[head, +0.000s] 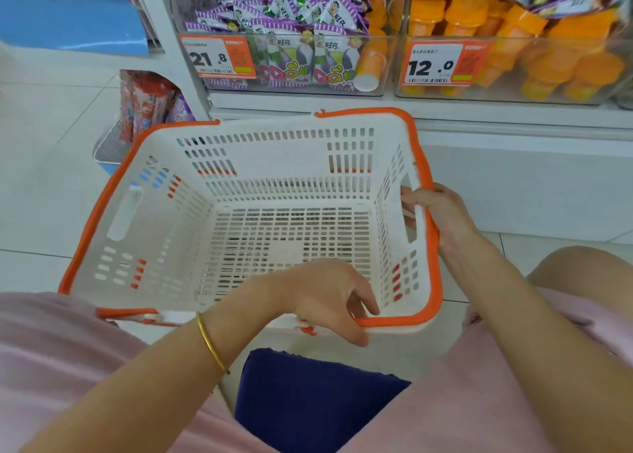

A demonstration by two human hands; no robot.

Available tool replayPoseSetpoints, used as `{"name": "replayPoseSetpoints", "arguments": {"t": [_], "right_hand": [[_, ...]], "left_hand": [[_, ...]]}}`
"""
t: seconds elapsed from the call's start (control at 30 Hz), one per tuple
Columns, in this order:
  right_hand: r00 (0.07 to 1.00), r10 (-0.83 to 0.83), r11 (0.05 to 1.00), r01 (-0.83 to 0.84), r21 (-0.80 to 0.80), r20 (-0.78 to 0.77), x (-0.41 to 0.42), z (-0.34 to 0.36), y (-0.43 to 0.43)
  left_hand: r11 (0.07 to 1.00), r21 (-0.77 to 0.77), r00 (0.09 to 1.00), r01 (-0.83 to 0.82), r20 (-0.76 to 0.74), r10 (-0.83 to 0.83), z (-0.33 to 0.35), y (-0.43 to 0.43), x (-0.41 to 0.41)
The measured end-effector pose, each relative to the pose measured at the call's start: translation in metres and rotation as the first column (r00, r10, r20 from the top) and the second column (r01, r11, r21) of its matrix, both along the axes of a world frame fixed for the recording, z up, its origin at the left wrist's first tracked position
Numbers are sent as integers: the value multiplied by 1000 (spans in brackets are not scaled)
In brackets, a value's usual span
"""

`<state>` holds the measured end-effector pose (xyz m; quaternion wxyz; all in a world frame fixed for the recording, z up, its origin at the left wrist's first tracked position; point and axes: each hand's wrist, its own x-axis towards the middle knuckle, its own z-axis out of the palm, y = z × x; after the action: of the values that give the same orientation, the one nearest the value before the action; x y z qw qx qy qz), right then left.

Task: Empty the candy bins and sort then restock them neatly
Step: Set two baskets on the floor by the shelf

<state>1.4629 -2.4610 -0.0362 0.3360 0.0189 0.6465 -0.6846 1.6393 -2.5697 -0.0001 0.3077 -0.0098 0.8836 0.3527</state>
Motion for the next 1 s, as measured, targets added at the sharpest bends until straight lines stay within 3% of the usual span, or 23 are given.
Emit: {"name": "replayPoseSetpoints", "arguments": {"t": [0.5,0.63,0.7,0.8,0.87,1.0], "right_hand": [[997,-71,996,73,-53,41,-24,69,89],[992,-78,995,84,-60,95,-19,75,102],[991,-75,993,84,-78,109,-18,78,105],[997,-64,997,66,-50,49,-24,87,114],[998,-17,1000,18,8,-56,-32,95,120],[991,26,995,-14,96,-129,-48,112,138]], "left_hand": [[974,-9,962,227,-152,-226,78,59,-43],[953,-19,953,303,-26,-303,90,64,-53],[976,36,977,213,24,-214,89,54,-59],[992,-125,970,31,-236,-60,77,27,-76],[943,-322,896,-85,-439,-69,69,9,-90],[779,-550,800,-300,-590,-109,68,-11,-126]]}}
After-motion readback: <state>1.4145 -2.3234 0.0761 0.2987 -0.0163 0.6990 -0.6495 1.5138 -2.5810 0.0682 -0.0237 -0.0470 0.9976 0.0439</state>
